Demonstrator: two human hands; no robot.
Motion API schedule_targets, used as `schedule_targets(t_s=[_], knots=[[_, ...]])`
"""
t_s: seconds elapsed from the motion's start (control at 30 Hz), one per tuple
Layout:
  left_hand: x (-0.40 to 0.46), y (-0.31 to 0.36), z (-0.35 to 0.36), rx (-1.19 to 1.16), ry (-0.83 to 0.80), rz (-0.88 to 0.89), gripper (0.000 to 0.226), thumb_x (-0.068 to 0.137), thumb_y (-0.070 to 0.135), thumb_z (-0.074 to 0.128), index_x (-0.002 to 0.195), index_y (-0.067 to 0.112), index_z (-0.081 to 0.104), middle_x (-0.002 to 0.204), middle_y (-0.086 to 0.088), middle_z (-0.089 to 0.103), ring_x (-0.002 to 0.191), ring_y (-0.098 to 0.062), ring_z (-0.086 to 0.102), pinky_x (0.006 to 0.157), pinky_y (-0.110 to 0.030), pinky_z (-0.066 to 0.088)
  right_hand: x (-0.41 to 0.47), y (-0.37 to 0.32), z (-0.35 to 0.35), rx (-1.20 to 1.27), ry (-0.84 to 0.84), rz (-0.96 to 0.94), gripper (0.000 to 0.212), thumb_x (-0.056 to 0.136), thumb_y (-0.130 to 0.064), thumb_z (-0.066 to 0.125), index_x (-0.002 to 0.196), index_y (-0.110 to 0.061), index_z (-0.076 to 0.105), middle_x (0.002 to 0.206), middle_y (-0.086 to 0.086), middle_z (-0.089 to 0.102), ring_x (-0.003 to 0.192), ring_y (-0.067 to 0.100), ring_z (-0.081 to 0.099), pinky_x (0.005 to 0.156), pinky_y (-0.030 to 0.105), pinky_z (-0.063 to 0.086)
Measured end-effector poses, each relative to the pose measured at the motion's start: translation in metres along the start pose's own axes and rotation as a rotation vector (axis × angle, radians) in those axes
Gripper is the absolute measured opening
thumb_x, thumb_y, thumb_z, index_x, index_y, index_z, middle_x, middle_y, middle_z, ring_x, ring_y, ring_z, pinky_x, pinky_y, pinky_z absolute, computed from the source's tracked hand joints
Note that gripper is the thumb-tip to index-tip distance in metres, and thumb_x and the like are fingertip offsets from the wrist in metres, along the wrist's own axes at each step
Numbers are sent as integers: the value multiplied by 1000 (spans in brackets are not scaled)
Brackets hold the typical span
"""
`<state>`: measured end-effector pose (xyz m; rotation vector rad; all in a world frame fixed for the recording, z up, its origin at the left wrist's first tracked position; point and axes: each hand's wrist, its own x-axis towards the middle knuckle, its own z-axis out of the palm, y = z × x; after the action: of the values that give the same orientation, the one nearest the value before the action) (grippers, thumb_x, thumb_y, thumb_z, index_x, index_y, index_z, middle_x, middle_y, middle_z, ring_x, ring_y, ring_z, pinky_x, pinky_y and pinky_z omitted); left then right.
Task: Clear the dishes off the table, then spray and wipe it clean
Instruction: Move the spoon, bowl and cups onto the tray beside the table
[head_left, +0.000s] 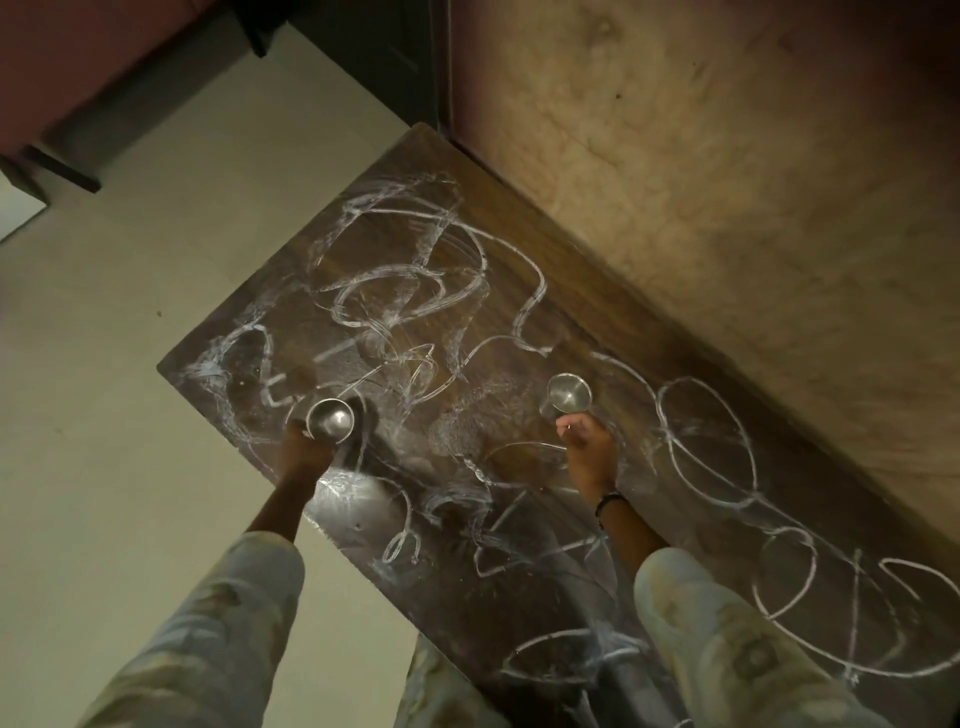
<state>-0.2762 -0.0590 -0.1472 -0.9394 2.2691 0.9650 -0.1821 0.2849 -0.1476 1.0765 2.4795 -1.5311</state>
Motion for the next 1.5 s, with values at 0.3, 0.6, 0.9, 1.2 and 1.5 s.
schedule_targets(t_s=[0.3,0.6,0.9,1.2,1.5], knots=[[-119,12,90,-333,-407,-211,25,92,3,45,70,12,52,37,8,58,33,-1,54,40,-15,47,-60,27,-55,194,-31,260,26,82,3,66,70,-20,62,124,11,60,96,22,59,82,29,48],[-291,-9,158,-490,-602,-150,10,92,9,54,86,2,58,67,-9,60,34,-4,52,37,-13,42,-167,91,-167,785,-92,569,59,87,2,61,141,-9,39,122,17,59,109,24,59,87,30,50],[-456,-74,221,-537,-749,-146,9,87,6,59,79,5,58,52,-2,61,38,-7,54,40,-15,47,-289,177,-313,914,-63,560,22,92,-22,60,110,-9,63,78,2,59,70,8,57,83,32,56],[-569,-108,269,-280,-639,-22,21,89,16,59,69,13,55,39,7,57,31,0,51,39,-16,42,-364,259,-380,1090,273,682,20,92,-18,60,110,-9,60,75,4,52,64,11,51,81,38,57],[-594,-127,275,-58,-693,113,15,85,20,64,91,5,64,49,1,58,29,0,49,31,-12,35,-426,284,-391,1202,576,716,8,94,-19,56,91,-13,59,61,2,46,45,6,46,92,40,50]])
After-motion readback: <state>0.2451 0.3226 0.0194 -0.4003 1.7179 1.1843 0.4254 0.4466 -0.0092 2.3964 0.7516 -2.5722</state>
